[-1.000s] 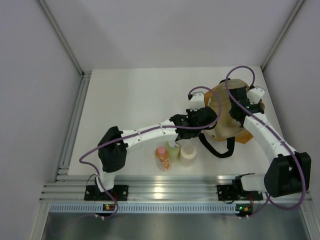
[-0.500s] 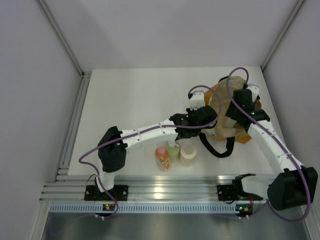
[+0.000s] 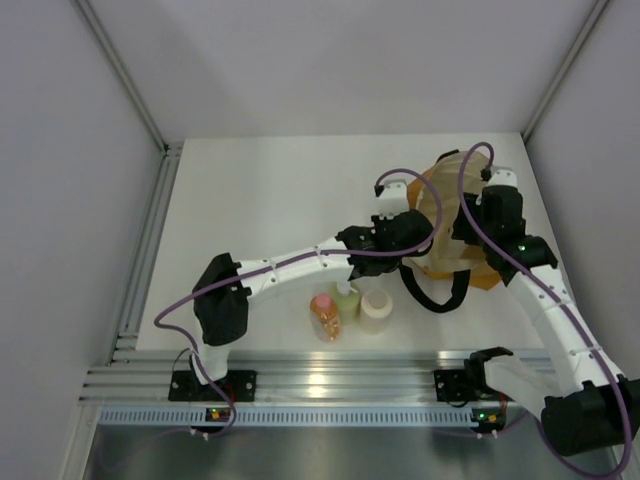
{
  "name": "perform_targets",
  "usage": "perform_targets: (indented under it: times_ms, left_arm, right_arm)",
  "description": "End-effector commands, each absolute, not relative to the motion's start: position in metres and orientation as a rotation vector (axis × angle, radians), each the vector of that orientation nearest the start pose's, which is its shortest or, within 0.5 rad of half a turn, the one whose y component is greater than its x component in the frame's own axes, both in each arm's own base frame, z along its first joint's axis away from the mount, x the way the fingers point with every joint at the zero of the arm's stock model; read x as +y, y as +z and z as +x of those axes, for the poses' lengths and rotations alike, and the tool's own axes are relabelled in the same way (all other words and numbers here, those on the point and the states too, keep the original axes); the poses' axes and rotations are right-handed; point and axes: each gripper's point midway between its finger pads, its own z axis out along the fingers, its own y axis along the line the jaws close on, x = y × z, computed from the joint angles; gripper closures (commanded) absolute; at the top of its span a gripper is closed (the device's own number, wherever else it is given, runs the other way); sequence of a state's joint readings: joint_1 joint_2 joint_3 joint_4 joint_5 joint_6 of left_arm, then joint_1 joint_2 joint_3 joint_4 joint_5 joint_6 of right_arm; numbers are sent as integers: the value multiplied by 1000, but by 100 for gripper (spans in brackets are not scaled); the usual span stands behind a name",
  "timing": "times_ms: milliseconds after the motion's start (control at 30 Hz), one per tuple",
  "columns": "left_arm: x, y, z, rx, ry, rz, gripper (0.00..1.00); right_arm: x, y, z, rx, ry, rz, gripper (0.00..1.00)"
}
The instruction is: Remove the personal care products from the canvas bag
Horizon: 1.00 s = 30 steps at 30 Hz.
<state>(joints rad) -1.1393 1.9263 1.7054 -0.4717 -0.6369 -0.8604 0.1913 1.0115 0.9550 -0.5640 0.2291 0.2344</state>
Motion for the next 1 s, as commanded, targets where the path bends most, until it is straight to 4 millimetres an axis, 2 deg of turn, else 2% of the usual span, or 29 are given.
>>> perform_targets:
  times_ms: [0,167,367,500,600,733,967]
  left_arm:
    - [-438,228,292,2095,-506,-69,100]
    - [-438,226,289,2107,-517,-67,100]
    - [-439,234,290,2095,-529,-70,100]
    - [-441,239,289,2091,-546,-71,100]
    - [-441,240,288,2095,-562,-77,100]
    - [-442,239,288,2097,-560,-77,100]
    - [-441,255,288,2072,-584,-87,99]
  right_arm:
    - [42,270,320,1934,102,119,100]
    - [47,289,314,1909,123,64,100]
    - [49,312,305,1890,131,8,100]
    - [52,337,298,1851,154,-22,100]
    - [57,347,293,1838,173,-76,100]
    - [59,352,290,1828,182,-100,100]
    - [58,376,280,1780,178,-124,100]
